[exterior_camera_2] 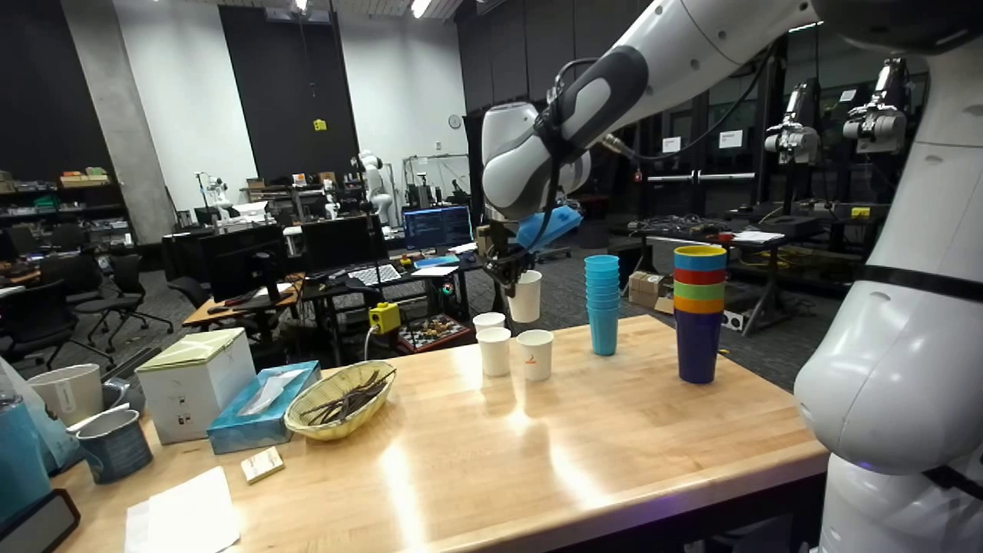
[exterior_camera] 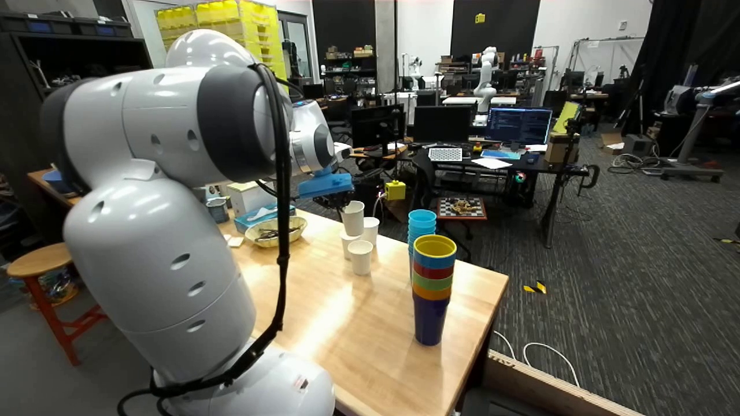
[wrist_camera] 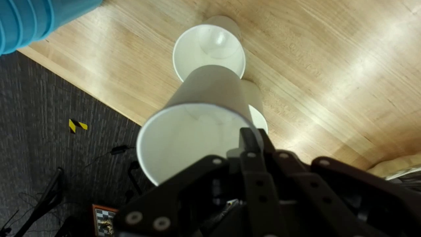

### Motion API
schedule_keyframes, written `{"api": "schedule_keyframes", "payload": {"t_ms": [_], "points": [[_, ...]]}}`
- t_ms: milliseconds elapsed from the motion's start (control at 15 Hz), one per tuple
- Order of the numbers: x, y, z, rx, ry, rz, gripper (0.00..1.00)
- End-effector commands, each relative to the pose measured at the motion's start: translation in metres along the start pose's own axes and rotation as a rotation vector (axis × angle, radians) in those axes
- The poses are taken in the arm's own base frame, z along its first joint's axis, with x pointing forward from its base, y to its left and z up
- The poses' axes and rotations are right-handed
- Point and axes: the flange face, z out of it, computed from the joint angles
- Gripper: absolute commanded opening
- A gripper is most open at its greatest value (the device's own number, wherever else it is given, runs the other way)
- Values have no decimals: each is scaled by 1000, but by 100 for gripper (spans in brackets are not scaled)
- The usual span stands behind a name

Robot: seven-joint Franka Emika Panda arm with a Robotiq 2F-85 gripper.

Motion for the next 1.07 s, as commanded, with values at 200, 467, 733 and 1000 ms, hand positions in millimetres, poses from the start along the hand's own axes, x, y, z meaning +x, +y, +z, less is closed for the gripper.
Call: {"api": "schedule_keyframes", "payload": {"t_ms": [200,467,733,1000], "points": [[23,-5,-18,-24,40,-19,1],[39,-6,-16,-23,52,-29,1],[57,-1,-5,-18,56,-20,1],[75,6,6,-24,46,-15,1]]}}
